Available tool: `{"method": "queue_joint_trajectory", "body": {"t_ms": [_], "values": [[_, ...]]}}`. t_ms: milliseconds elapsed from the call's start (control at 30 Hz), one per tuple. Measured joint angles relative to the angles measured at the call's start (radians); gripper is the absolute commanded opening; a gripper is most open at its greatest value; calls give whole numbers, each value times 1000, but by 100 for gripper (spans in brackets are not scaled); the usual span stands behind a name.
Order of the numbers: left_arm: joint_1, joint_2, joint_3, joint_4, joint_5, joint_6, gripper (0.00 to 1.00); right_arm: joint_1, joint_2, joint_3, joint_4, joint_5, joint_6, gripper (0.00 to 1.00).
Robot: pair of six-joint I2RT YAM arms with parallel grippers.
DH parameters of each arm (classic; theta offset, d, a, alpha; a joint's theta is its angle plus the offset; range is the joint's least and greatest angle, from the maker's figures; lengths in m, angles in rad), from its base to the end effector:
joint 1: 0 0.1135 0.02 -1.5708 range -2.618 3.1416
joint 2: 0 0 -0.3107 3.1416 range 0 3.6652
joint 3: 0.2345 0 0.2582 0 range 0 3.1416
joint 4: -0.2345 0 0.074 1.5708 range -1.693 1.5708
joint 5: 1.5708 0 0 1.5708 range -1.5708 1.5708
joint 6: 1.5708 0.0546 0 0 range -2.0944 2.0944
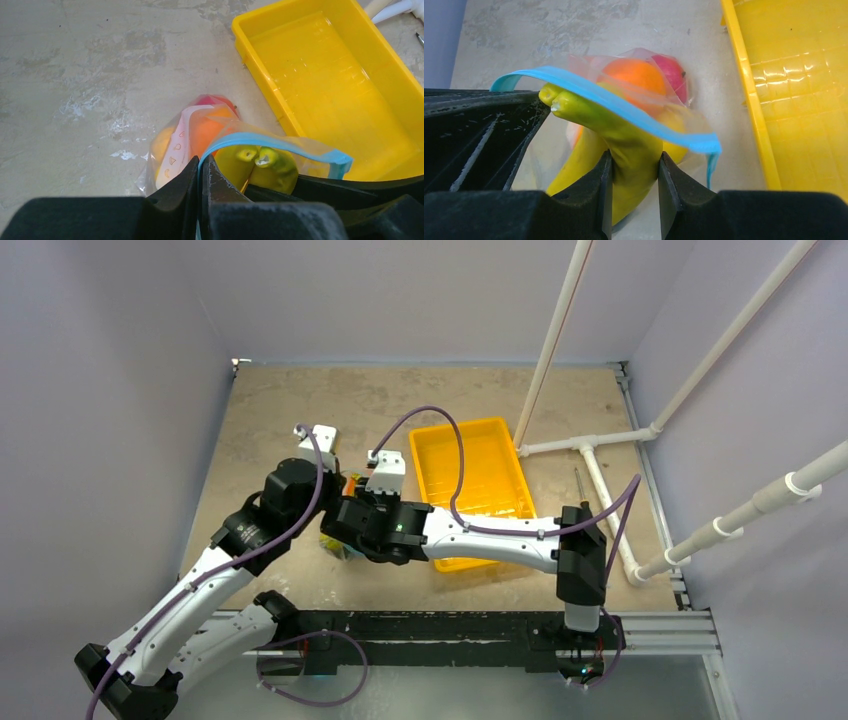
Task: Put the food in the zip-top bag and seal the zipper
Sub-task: Place the fake fruit in the zipper food storage bag.
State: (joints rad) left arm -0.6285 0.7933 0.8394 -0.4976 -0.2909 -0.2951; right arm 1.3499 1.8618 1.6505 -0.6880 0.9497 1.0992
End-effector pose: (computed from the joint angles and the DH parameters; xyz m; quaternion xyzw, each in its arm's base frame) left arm 0.1417 -0.0836 0.3513 0.0633 0.8396 -0.1241 0.5250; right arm 0.1382 0.4128 0.3343 0.0445 0.8519 0.1291 0.5055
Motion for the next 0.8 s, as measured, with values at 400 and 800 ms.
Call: {"method": "queue_joint_trajectory", "body": {"t_ms": [400,800], "values": [[0,-2,0,-1,1,0,0,-85,-6,-72,115,-139,7,13],[0,-2,0,17,11,0,0,-122,-8,-82,109,-185,-29,59]]}}
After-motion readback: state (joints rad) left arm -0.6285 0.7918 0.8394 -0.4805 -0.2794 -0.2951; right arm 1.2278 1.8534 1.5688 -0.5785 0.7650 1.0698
